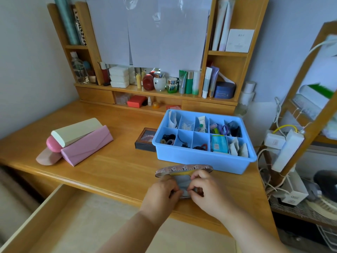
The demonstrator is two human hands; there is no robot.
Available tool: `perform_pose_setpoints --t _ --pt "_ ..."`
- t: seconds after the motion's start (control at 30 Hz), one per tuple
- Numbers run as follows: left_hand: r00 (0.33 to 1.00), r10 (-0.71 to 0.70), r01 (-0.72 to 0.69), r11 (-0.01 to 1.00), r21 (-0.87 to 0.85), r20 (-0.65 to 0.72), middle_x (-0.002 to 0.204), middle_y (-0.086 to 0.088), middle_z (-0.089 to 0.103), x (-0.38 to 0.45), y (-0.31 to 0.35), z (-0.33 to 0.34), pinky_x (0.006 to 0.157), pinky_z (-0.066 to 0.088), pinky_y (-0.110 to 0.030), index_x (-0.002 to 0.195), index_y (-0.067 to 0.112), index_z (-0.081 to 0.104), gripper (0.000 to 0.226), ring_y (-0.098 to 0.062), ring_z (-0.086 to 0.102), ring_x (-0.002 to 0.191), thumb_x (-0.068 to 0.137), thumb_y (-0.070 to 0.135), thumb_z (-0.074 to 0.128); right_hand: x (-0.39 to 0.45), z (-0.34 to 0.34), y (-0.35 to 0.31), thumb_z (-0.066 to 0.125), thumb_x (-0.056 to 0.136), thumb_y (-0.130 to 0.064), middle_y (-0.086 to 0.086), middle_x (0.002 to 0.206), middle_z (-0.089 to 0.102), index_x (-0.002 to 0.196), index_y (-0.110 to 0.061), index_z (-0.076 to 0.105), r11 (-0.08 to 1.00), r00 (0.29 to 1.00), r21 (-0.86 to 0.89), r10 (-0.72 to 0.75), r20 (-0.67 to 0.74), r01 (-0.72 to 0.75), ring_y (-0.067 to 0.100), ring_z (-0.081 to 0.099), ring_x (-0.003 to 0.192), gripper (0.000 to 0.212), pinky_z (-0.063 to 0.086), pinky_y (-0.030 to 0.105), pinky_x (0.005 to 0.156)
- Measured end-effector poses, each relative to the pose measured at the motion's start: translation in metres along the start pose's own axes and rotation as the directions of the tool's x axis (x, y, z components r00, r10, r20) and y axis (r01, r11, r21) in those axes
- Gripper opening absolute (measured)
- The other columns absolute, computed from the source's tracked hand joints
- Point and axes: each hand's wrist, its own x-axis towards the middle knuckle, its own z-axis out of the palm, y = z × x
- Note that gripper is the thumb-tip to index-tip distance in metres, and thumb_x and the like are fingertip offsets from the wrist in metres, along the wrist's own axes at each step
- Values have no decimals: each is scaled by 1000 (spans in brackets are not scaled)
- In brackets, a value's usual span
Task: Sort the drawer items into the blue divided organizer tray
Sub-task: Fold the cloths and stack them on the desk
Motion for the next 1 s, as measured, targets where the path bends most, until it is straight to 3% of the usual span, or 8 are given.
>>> perform_pose_setpoints --t 0.13,0.4,0.5,0.57,0.6,0.67,0.77,1.0 --pt "951 285 -297 949 104 120 100 3 68 -13 -13 -17 77 52 -25 86 16 72 11 -19 65 86 78 23 74 2 0 2 67 83 -16 -23 97 47 75 -29 67 995 997 61 74 11 -74 -5 45 71 15 42 19 71" --pt "931 359 -366 917 160 72 90 -1 69 -17 -10 -19 61 55 -26 86 12 75 14 -23 67 74 73 9 78 -25 -12 -3 64 76 -42 -7 122 57 97 -32 74 914 970 -333 -243 12 233 14 49 109 25 36 31 96" --pt "956 285 -289 956 55 67 91 -5 68 -17 -7 -23 66 55 -29 87 6 74 10 -24 66 78 80 3 66 -36 -18 0 73 78 -26 -10 124 56 102 -27 73 982 983 -175 -95 -156 68 9 48 112 24 36 26 97" --pt "977 210 -211 977 16 42 92 -4 66 -17 -3 -22 71 52 -29 89 6 73 12 -21 64 82 84 2 63 -50 -16 0 72 80 -16 -19 107 61 92 -27 72 981 930 135 178 -321 -141 0 55 100 16 40 14 85" --pt "985 170 -170 985 1 21 93 -4 65 -18 -1 -21 73 51 -29 89 6 73 12 -19 63 83 85 3 62 -57 -13 -4 69 83 -15 -17 98 66 87 -28 70 888 869 378 389 -307 -263 0 59 92 14 44 14 79" --pt "996 89 -90 995 -37 -14 91 -3 62 -18 6 -20 74 49 -31 87 5 71 11 -17 61 82 86 3 60 -61 -3 -15 62 89 -13 1 94 71 91 -21 68 432 728 798 686 11 -419 13 66 87 11 50 25 75" --pt "999 19 -22 995 -96 -32 84 -2 59 -21 20 -18 70 47 -30 79 1 66 10 -17 58 78 86 2 60 -52 6 -32 60 91 -14 21 96 70 101 -7 61 -149 648 895 642 411 -420 29 66 90 13 52 35 75" --pt "998 -41 34 994 -107 -57 77 12 46 -39 41 -16 64 33 -6 74 8 64 15 0 52 73 82 -2 57 -27 24 -63 51 96 -20 16 104 70 117 -2 59 -342 679 878 558 477 -336 24 65 91 28 52 32 73"
